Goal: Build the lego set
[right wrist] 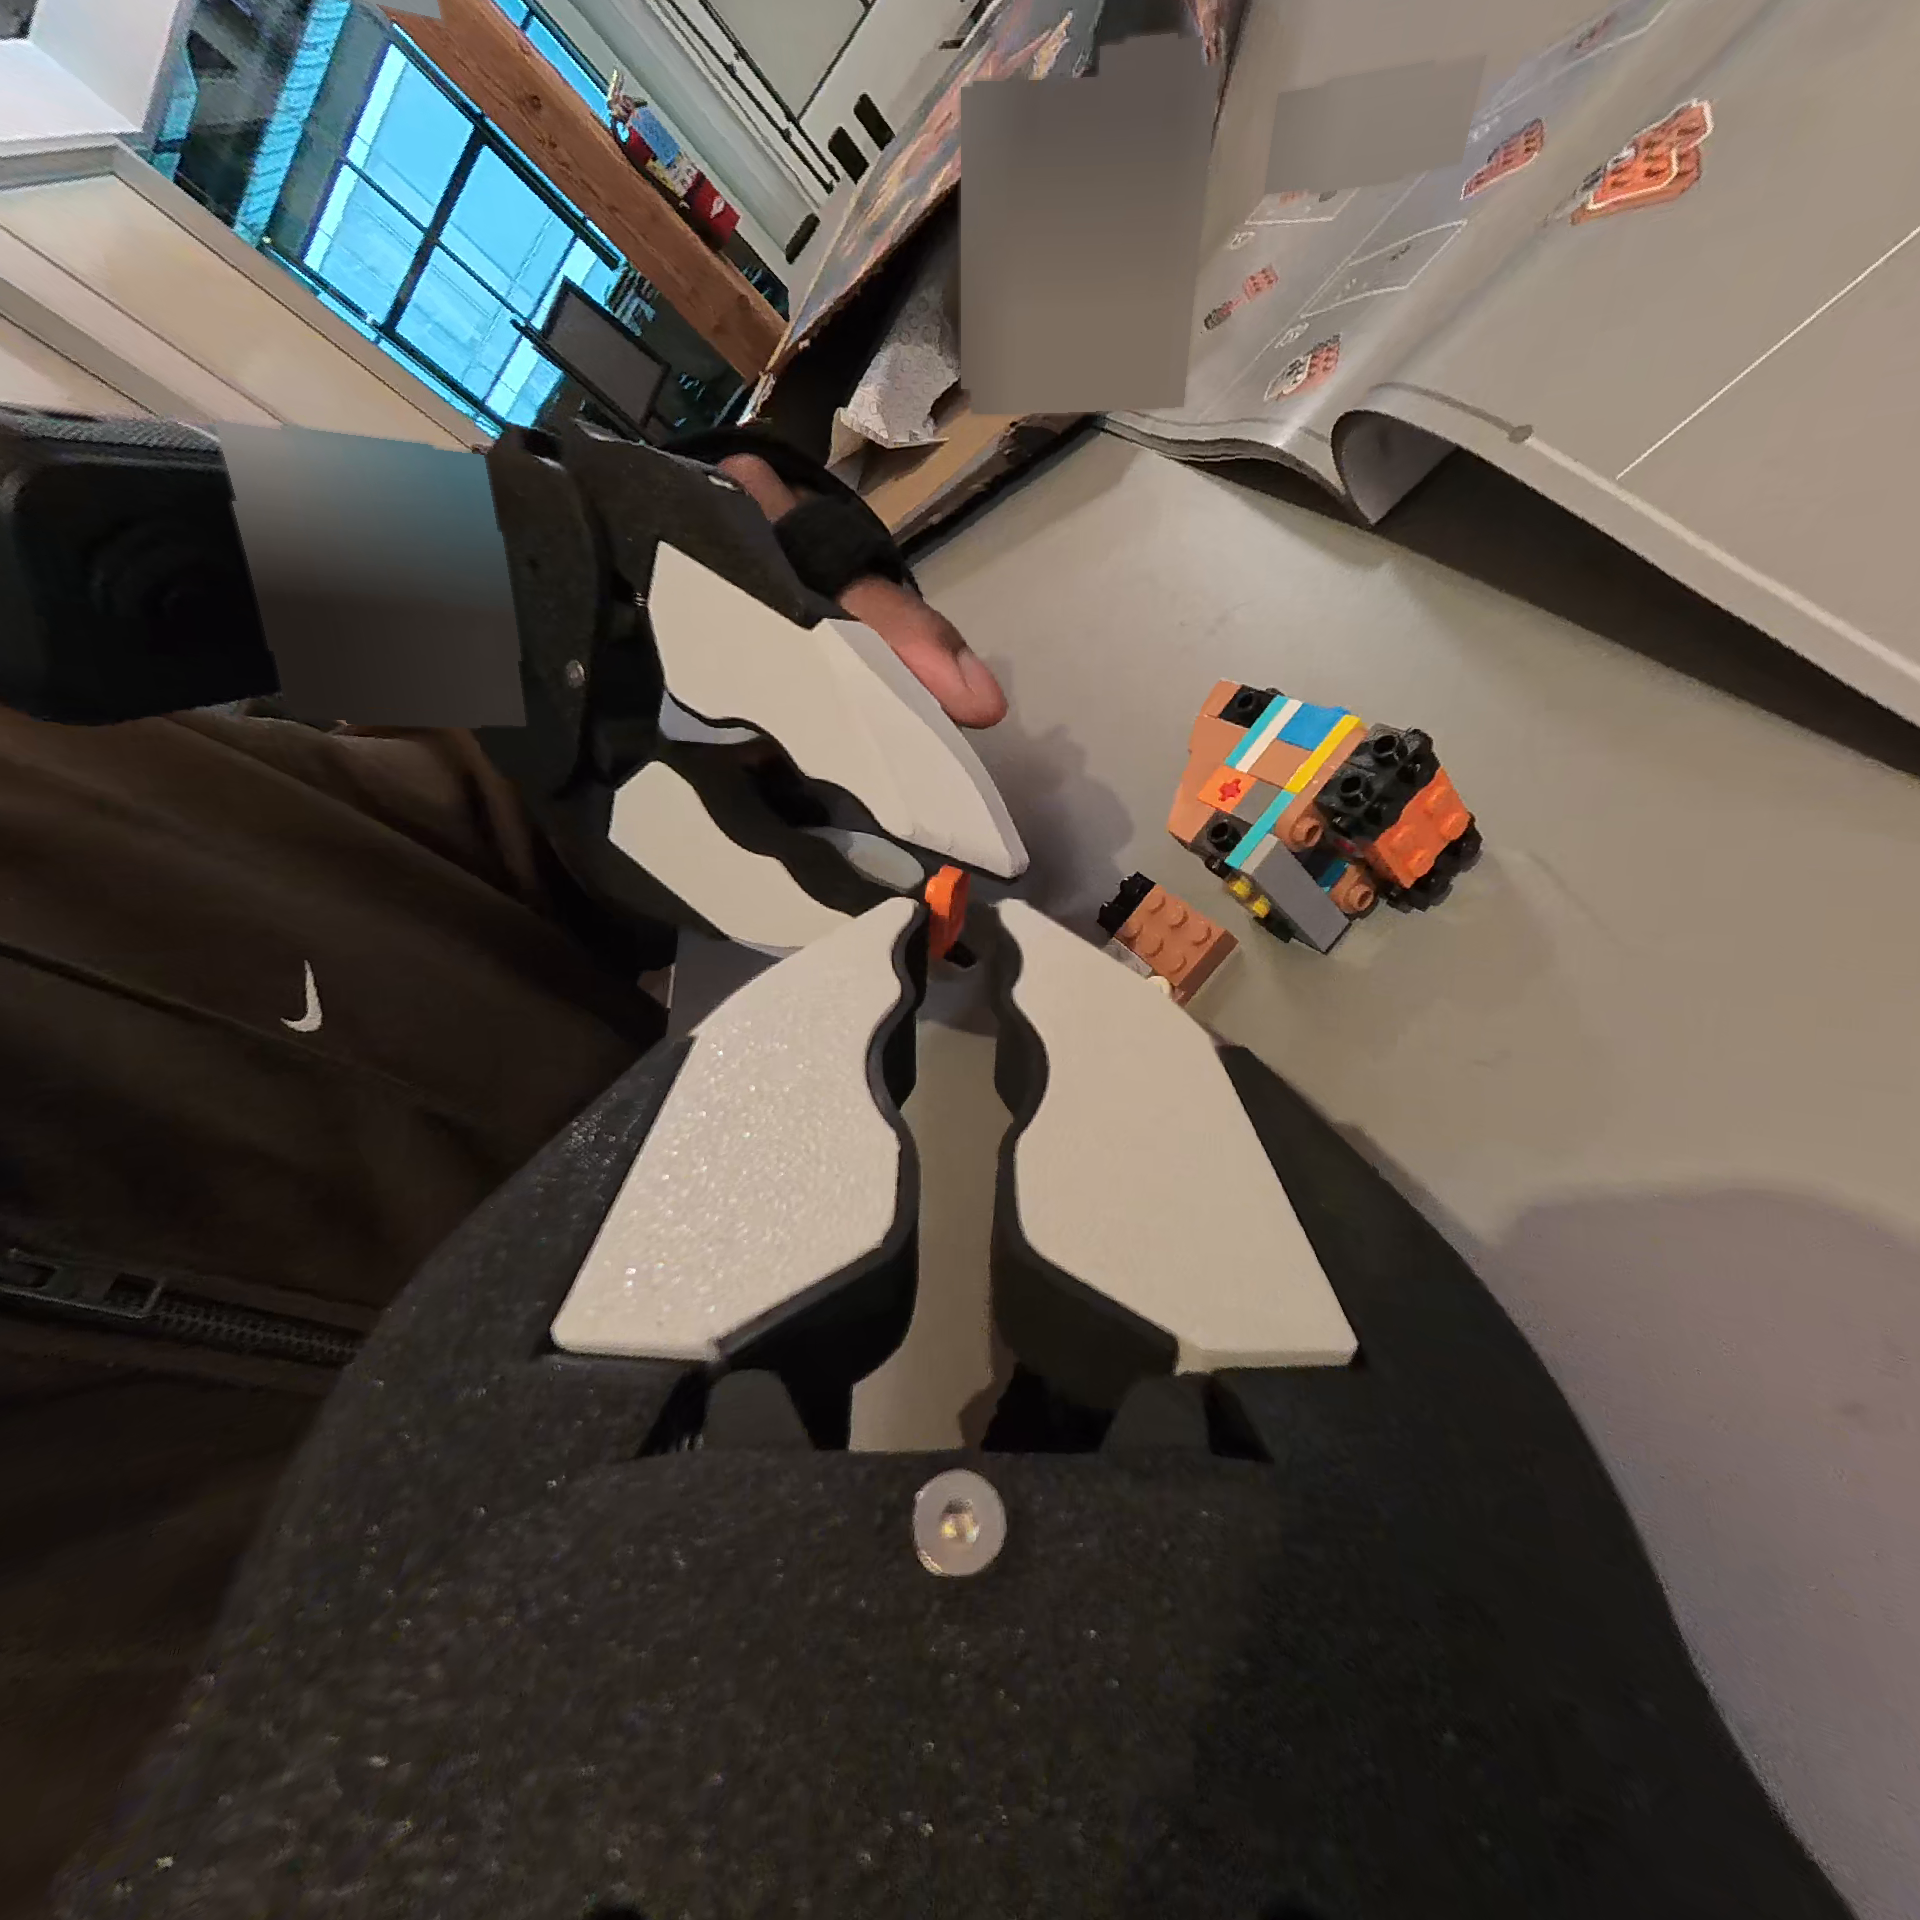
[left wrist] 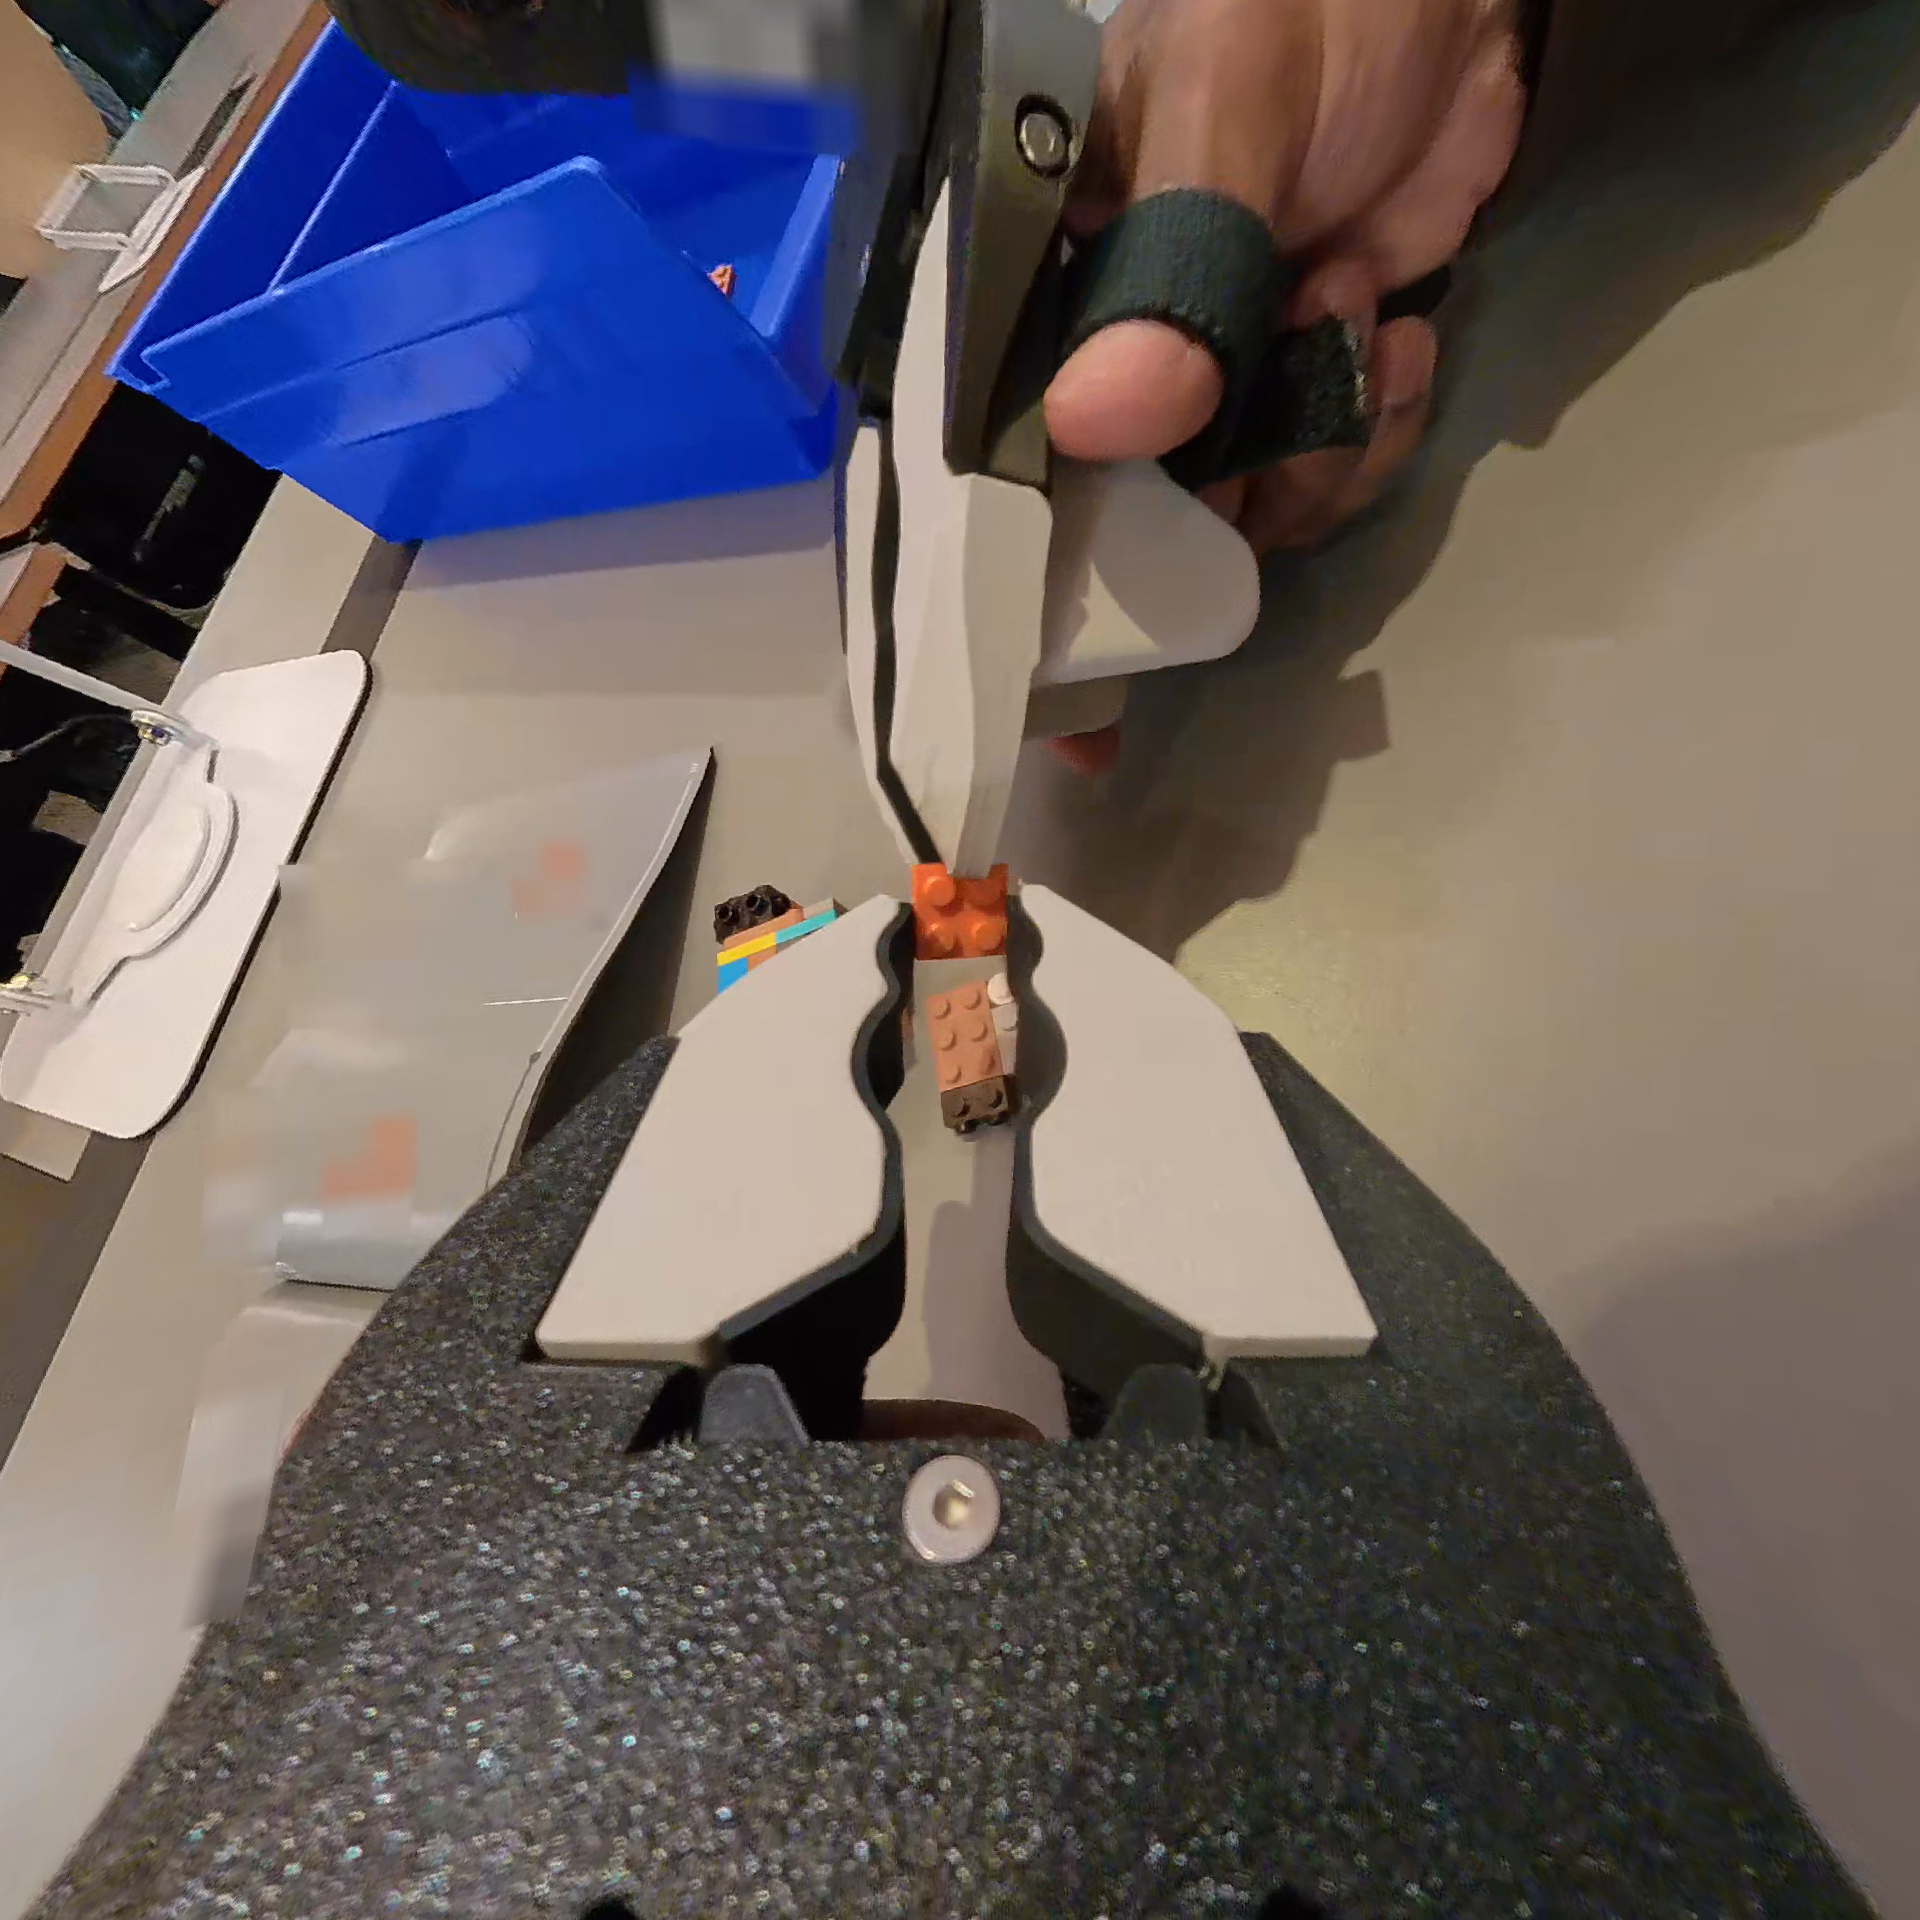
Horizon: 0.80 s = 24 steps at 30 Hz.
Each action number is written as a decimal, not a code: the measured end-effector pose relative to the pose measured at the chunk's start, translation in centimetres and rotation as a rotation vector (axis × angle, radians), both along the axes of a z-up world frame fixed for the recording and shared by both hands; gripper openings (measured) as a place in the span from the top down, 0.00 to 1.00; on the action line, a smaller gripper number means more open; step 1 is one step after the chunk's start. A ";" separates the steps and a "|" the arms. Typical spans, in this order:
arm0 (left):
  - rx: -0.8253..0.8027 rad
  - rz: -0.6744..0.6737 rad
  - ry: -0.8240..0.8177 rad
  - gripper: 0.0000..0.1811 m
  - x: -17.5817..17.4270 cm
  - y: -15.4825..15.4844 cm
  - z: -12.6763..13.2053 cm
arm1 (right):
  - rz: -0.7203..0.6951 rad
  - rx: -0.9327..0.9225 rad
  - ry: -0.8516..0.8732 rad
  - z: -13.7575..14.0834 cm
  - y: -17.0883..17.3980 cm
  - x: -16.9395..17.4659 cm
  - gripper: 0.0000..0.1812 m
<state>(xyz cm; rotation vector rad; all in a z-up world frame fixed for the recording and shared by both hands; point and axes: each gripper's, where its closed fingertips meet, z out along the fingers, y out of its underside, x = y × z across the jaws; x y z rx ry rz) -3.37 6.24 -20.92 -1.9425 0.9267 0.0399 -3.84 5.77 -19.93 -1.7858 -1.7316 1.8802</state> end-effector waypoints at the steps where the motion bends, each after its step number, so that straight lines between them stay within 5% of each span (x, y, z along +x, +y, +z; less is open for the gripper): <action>1: -0.003 -0.001 -0.008 0.91 0.1 0.0 0.0 | 0.006 -0.012 0.003 0.1 -0.1 0.0 0.96; 14: -0.050 0.057 -0.138 0.88 -1.2 0.0 0.7 | -0.010 -0.115 0.017 1.0 1.0 0.2 0.98; 24: -0.305 0.147 -0.099 0.74 -1.7 -0.8 -4.0 | -0.025 -0.152 0.004 0.9 1.7 0.5 0.98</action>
